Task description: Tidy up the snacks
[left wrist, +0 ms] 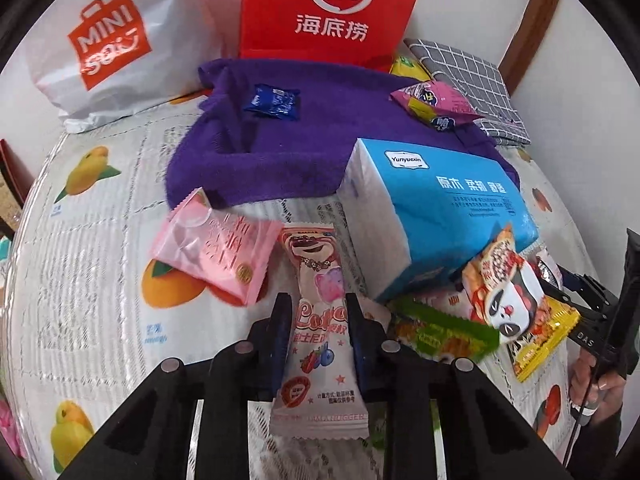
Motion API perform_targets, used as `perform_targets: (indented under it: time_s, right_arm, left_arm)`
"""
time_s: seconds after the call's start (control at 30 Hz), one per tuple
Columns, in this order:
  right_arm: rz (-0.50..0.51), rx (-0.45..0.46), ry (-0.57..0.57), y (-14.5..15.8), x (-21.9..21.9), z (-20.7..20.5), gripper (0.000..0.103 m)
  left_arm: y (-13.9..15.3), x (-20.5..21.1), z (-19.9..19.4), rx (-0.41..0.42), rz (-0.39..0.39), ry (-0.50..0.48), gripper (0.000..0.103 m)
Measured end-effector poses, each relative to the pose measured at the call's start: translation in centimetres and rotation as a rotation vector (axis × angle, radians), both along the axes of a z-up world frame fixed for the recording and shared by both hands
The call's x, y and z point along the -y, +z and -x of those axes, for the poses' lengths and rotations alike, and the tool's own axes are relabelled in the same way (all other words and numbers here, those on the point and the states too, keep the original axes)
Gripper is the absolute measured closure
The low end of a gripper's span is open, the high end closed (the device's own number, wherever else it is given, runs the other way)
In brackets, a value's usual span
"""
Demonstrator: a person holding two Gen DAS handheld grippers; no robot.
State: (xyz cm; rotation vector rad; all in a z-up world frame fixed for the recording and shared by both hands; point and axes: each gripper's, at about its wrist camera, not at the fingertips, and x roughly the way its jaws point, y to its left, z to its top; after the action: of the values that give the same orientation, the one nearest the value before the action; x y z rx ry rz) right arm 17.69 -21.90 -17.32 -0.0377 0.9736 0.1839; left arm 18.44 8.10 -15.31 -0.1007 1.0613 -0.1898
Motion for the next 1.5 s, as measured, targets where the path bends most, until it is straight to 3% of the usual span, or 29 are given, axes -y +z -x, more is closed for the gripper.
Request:
perform_targets:
  time_s: [0.7,1.13,1.5]
  right_arm:
    - [-0.051,-0.006,-0.017,0.8,0.4,0.8,0.049]
    - [-0.119,0.045,0.021,7.8,-1.9,3.2,0.049]
    - [-0.103,0.103,0.068,12.8,-5.6,2.7,0.049]
  left_arm:
    - [3.1,-1.4,5.8,0.048,0.056,0.058,0.079]
    - [6.5,0.5,6.6,0.109,0.111,0.023,0.079]
    - [9.6,3.4,5.3,0.161,0.134,-0.019,0.079]
